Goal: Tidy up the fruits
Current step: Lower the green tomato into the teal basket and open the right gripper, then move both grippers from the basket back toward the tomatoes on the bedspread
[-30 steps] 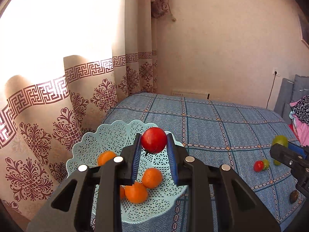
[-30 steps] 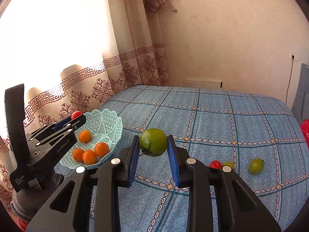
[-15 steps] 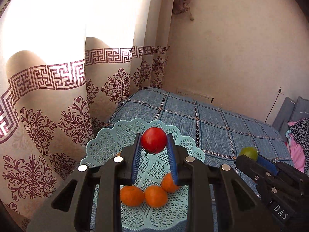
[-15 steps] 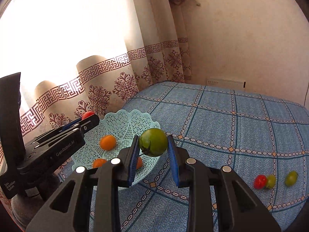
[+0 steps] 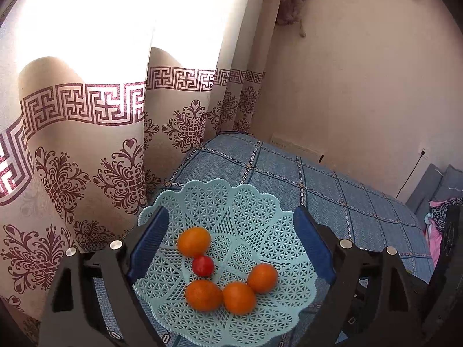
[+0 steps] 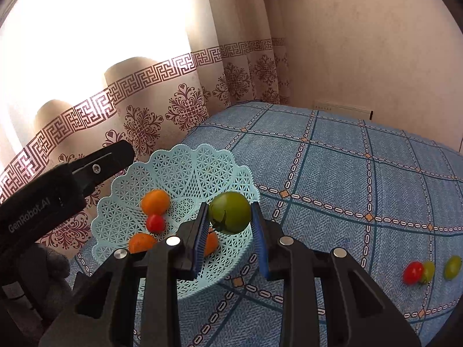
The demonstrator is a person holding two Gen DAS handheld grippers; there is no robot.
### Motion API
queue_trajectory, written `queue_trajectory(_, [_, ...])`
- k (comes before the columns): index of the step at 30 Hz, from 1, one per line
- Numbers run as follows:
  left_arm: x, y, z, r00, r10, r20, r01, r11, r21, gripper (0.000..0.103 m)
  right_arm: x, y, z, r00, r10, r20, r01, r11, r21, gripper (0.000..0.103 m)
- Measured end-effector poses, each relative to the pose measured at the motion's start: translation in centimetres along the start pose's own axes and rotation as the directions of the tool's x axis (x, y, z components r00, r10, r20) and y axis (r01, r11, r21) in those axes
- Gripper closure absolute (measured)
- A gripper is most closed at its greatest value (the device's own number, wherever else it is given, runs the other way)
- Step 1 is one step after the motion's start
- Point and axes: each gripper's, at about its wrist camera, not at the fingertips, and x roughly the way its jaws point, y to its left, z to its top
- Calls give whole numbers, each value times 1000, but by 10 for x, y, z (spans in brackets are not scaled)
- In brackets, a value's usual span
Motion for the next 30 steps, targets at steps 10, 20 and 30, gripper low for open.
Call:
queue_trajectory(10, [-13, -2, 4, 999, 16, 52, -16, 1000, -6, 6, 23, 15, 7, 1000, 4, -15, -4, 1000, -14, 73])
queue_trajectory(20, [-8, 10, 5, 998, 30, 46, -26, 997, -68, 3, 17, 11, 2, 1000, -7, -5, 7, 1000, 8, 38])
queue_trajectory(30, [-2, 3, 1, 999, 30, 35, -28, 998, -49, 3, 0, -12, -3, 999, -34, 15, 33, 997, 64, 38])
